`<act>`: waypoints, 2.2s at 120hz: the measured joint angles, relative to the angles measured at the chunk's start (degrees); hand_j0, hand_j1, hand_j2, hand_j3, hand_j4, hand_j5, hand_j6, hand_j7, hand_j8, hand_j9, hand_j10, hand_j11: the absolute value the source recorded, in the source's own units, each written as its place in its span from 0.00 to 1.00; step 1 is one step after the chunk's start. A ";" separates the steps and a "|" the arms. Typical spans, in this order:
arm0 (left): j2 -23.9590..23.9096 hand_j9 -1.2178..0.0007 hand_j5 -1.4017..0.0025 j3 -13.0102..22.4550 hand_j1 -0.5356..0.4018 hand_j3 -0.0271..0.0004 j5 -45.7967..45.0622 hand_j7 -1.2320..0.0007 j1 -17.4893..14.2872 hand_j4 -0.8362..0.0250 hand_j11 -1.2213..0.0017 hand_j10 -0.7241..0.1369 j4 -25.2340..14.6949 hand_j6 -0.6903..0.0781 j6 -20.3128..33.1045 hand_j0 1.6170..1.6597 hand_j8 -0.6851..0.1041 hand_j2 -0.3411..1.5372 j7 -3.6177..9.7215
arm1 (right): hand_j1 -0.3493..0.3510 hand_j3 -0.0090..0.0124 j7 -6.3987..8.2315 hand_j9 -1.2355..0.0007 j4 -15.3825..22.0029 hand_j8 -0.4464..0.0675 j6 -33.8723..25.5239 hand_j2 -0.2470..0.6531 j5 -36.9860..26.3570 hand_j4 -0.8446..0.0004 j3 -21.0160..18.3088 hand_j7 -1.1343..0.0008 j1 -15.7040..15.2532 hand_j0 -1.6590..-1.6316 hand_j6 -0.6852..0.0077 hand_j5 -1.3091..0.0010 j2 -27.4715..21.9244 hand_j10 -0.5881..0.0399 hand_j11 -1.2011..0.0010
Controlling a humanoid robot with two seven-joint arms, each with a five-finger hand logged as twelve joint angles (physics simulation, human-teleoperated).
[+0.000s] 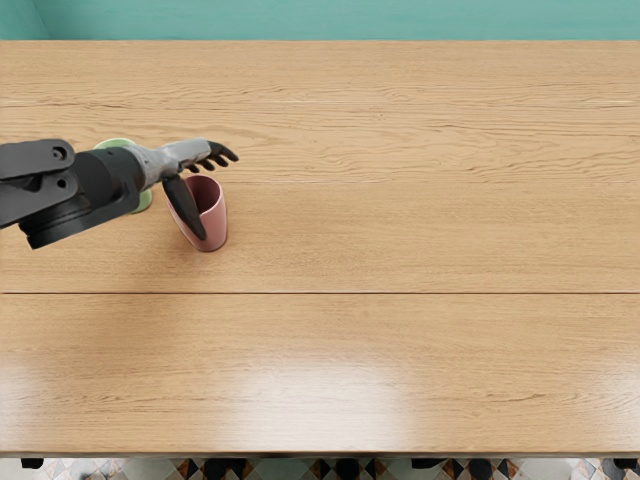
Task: Pick up cup and place in cup with left hand
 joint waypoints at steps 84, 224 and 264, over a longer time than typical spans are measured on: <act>5.18 0.45 0.52 -0.42 0.44 0.99 0.65 0.46 -0.63 0.41 0.46 0.55 -5.72 0.27 0.71 0.87 0.50 0.21 0.21 | 0.02 0.42 0.00 0.99 0.00 0.84 -0.01 0.27 0.00 0.98 0.00 0.98 0.00 0.04 0.97 0.99 0.00 0.92 0.98; 20.65 0.42 0.49 -15.32 0.41 0.99 0.00 0.42 -1.64 0.39 0.43 0.56 -6.07 0.25 -10.80 0.83 0.50 0.21 -1.18 | 0.02 0.42 -0.01 0.99 0.00 0.84 -0.01 0.27 0.00 0.98 0.00 0.98 0.00 0.04 0.97 0.99 0.00 0.92 0.98; 19.69 0.42 0.49 -15.43 0.41 0.99 0.18 0.42 1.16 0.39 0.43 0.56 -1.48 0.25 -6.37 0.81 0.50 0.20 -4.68 | 0.02 0.42 -0.02 0.99 0.00 0.84 -0.01 0.27 0.00 0.98 0.00 0.98 0.00 0.04 0.97 0.99 0.00 0.92 0.98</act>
